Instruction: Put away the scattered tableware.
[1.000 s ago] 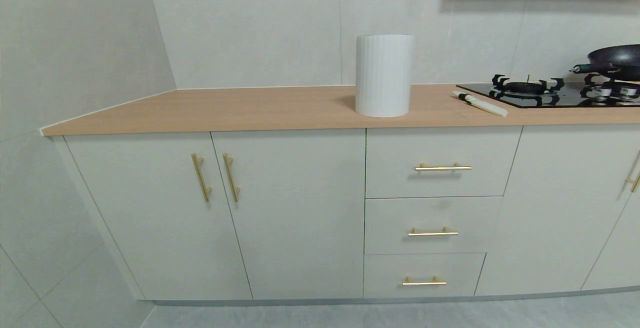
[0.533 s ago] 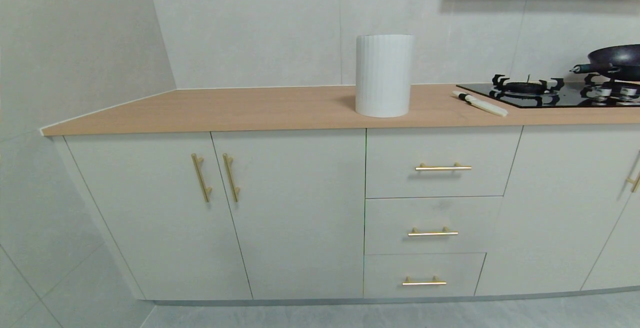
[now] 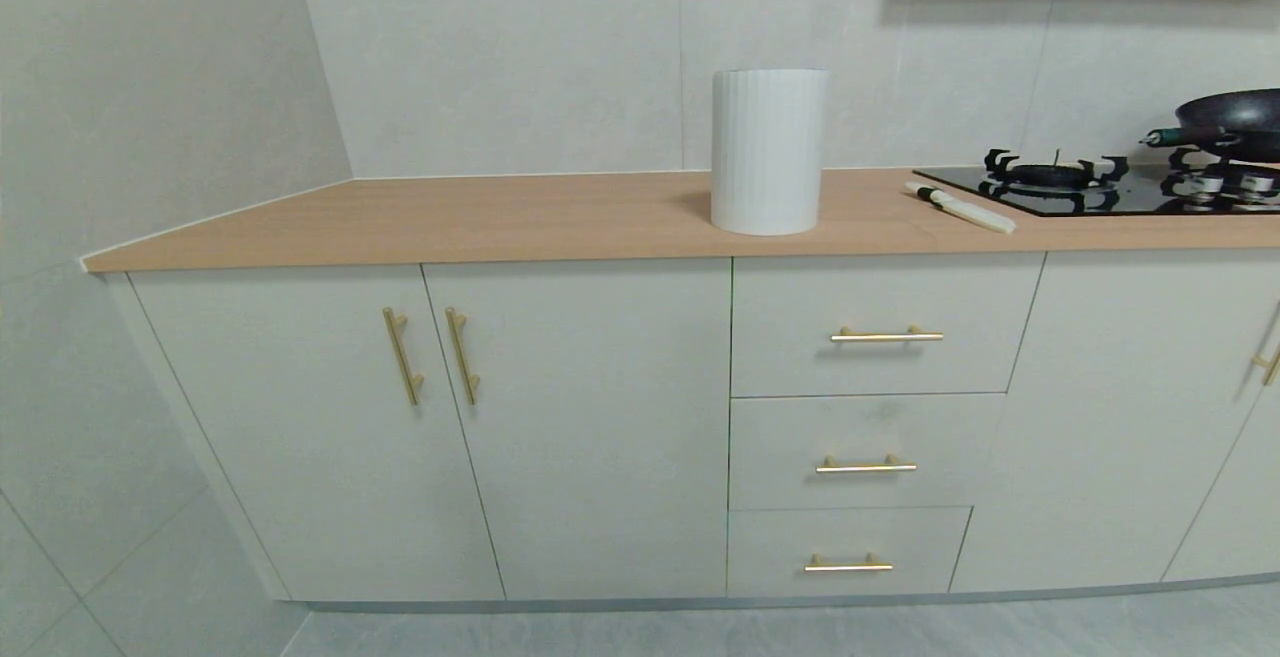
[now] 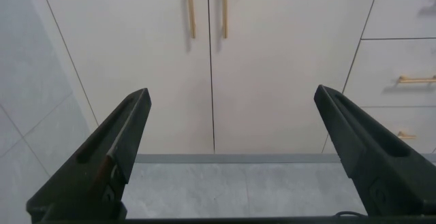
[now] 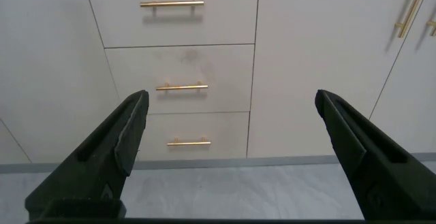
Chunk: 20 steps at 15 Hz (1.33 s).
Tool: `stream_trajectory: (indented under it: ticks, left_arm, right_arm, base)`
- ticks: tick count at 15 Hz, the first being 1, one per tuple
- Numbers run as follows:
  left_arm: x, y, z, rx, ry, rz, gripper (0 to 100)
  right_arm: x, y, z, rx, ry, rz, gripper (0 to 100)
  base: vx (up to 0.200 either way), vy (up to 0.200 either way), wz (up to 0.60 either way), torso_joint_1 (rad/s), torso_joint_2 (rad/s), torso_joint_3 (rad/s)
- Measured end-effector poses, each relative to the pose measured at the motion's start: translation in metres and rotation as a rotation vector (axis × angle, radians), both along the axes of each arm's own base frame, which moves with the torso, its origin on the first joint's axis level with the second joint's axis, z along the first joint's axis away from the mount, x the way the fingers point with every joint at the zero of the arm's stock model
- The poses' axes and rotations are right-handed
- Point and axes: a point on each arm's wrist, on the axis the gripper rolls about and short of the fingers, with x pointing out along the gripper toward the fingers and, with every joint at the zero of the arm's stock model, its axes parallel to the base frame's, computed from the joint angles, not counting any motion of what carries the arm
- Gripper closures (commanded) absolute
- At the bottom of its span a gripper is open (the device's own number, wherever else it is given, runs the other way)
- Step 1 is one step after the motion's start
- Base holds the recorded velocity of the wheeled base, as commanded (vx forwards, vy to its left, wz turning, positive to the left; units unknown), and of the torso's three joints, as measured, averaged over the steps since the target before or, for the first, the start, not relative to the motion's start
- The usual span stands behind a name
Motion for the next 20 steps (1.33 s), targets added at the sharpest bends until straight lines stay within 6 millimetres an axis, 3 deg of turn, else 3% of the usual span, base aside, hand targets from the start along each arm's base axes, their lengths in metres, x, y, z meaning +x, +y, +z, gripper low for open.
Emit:
stream_trajectory:
  ticks: [20]
  left_arm:
    - [0.0000, 0.0000, 0.0000, -0.002, 0.000, 0.000, 0]
  right_arm:
    - [0.0001, 0.0001, -0.0001, 0.000, 0.002, 0.005, 0]
  base:
    - [0.180, 0.000, 0.00, 0.002, 0.00, 0.002]
